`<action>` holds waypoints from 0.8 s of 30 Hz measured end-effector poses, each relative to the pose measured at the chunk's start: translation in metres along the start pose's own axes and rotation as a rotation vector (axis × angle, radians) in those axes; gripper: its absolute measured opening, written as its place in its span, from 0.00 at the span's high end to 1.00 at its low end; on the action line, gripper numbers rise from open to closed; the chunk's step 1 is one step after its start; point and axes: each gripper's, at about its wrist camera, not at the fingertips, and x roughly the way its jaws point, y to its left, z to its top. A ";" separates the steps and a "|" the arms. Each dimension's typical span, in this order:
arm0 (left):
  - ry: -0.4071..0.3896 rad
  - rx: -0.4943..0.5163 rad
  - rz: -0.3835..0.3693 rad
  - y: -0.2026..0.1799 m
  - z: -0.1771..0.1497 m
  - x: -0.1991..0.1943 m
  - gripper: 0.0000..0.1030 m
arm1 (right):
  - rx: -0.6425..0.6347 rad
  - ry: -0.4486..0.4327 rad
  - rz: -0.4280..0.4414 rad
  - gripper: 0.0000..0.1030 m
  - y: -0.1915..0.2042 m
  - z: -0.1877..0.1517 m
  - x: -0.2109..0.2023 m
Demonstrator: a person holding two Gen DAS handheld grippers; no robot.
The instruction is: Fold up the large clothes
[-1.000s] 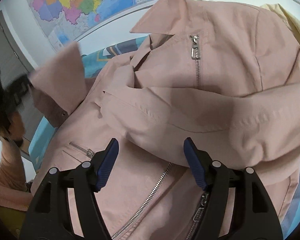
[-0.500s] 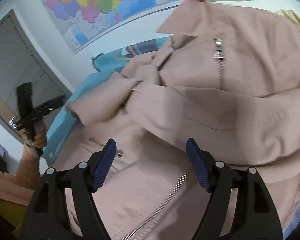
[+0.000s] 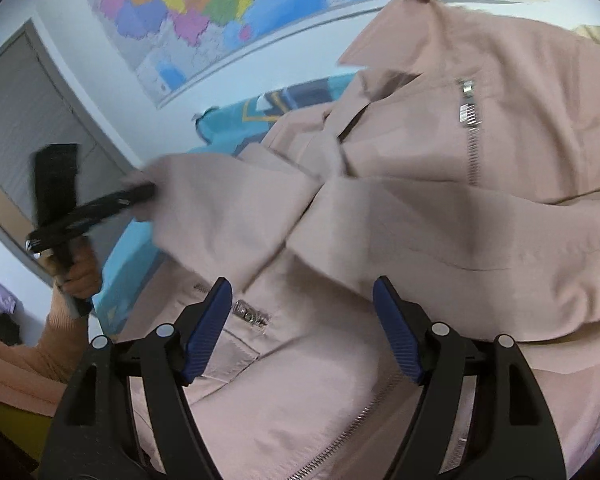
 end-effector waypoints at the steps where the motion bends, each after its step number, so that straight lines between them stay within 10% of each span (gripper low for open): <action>1: -0.020 0.030 -0.024 -0.014 0.007 -0.003 0.93 | 0.013 -0.017 0.010 0.30 -0.003 0.000 -0.006; 12: 0.123 0.286 -0.238 -0.131 0.016 0.087 0.64 | -0.002 -0.104 -0.008 0.26 0.002 -0.018 -0.048; 15: 0.144 0.305 -0.214 -0.133 0.005 0.101 0.42 | 0.020 -0.110 -0.021 0.26 -0.003 -0.025 -0.050; 24: 0.000 0.212 -0.043 -0.065 0.003 0.048 0.24 | -0.013 -0.076 -0.082 0.22 -0.003 -0.004 -0.022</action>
